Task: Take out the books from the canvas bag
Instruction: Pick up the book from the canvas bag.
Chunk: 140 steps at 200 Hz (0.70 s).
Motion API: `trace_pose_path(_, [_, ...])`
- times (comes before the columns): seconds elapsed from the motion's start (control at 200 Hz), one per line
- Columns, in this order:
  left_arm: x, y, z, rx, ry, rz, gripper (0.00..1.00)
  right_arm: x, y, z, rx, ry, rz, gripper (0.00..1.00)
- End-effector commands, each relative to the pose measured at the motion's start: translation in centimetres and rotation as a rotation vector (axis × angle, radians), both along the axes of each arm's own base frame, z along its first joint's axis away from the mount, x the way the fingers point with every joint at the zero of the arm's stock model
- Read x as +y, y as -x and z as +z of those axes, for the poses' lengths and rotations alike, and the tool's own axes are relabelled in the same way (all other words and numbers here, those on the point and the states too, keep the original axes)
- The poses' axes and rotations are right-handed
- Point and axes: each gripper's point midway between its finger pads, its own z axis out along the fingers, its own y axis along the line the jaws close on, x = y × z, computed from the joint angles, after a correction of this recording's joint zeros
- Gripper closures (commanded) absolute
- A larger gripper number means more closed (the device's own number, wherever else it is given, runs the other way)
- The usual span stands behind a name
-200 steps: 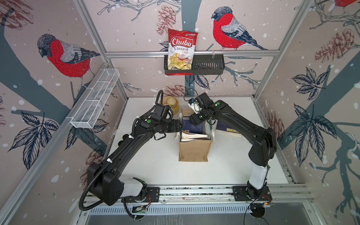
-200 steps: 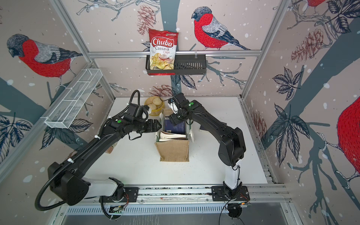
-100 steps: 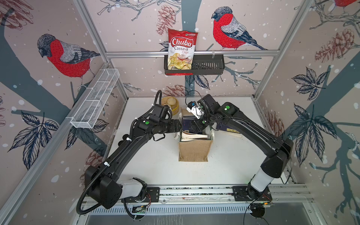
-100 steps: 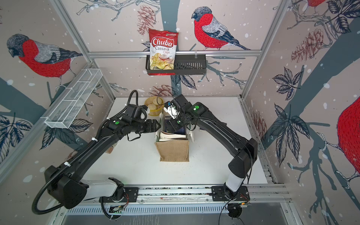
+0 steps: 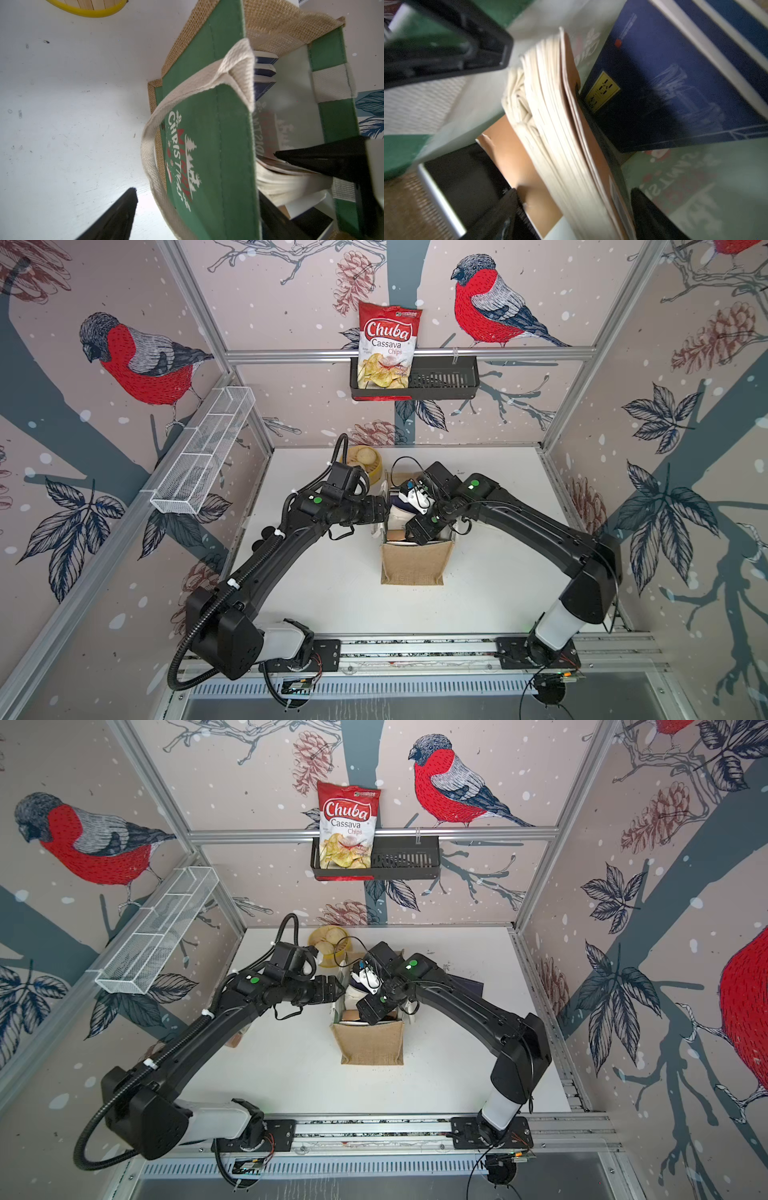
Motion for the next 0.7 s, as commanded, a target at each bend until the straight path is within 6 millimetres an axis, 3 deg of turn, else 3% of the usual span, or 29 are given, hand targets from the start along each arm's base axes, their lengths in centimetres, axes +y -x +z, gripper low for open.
trace_pose_path(0.0, [-0.1, -0.2, -0.1, -0.004, 0.001, 0.001, 0.16, -0.6, -1.2, -0.7, -0.040, 0.046, -0.017, 0.18])
trace_pose_path(0.195, [0.0, -0.1, -0.4, 0.007, -0.010, 0.000, 0.16, -0.2, -2.9, 0.8, -0.028, -0.046, -0.053, 0.29])
trace_pose_path(0.435, [0.0, -0.1, -0.6, 0.009, -0.015, -0.004, 0.16, 0.5, -1.6, 1.4, 0.024, -0.105, 0.005, 0.53])
trace_pose_path(0.55, [0.0, -0.1, -0.6, 0.008, -0.011, -0.005, 0.16, 0.6, -1.3, 1.5, 0.056, -0.135, 0.014, 0.50])
trace_pose_path(0.635, [0.0, -0.1, -0.5, 0.006, -0.011, -0.007, 0.16, 0.6, -1.4, 1.8, 0.085, -0.171, 0.005, 0.29])
trace_pose_path(0.695, [0.0, -0.1, -0.6, 0.005, -0.013, -0.007, 0.16, 0.7, -1.5, 2.2, 0.111, -0.211, 0.004, 0.21])
